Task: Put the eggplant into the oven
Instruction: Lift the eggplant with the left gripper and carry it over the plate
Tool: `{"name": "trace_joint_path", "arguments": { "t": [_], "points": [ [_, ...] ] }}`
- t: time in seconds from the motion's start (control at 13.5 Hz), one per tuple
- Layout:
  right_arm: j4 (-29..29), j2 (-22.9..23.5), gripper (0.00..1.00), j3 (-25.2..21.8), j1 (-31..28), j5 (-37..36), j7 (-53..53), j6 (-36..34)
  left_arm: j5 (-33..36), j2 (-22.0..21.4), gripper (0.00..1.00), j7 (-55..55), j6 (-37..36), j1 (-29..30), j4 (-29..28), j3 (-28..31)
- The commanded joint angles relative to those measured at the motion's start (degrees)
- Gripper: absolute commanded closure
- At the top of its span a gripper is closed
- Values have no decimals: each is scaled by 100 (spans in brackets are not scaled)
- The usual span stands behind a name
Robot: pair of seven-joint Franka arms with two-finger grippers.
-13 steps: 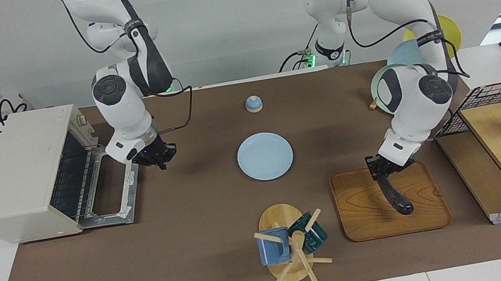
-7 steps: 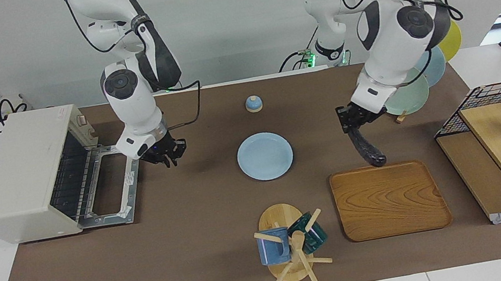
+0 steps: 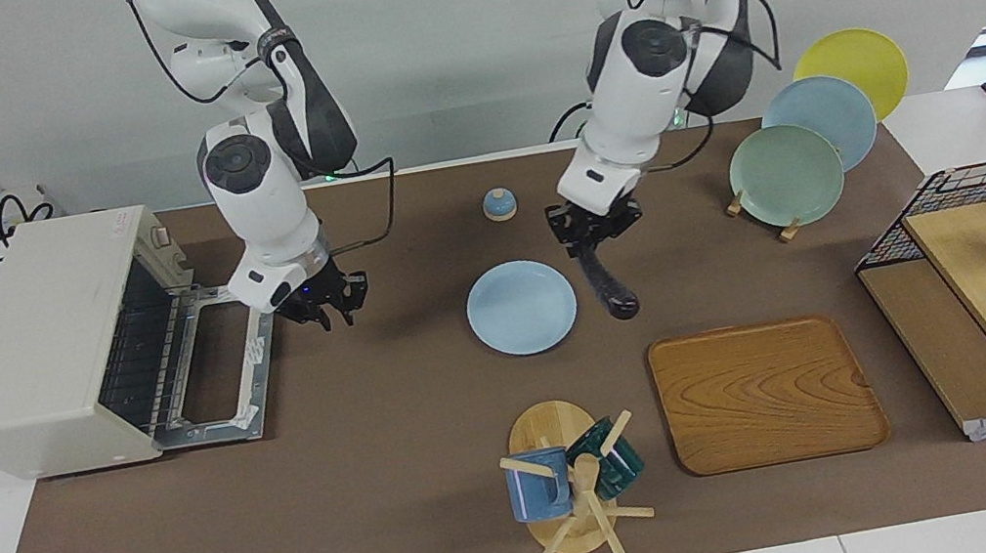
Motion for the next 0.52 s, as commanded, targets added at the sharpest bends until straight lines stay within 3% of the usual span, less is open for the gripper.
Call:
{"name": "trace_joint_path", "arguments": {
  "t": [0.0, 0.37, 0.45],
  "points": [
    [127, 93, 52, 58, -49, 49, 81, -112, -109, 357, 100, 54, 516, -161, -120, 133],
    [127, 93, 51, 58, -41, 49, 81, -129, -109, 384, 100, 36, 482, -161, -111, 124],
    [127, 93, 49, 58, -32, 49, 81, -146, -109, 384, 1, 36, 447, -161, -76, 133]
  ]
}}
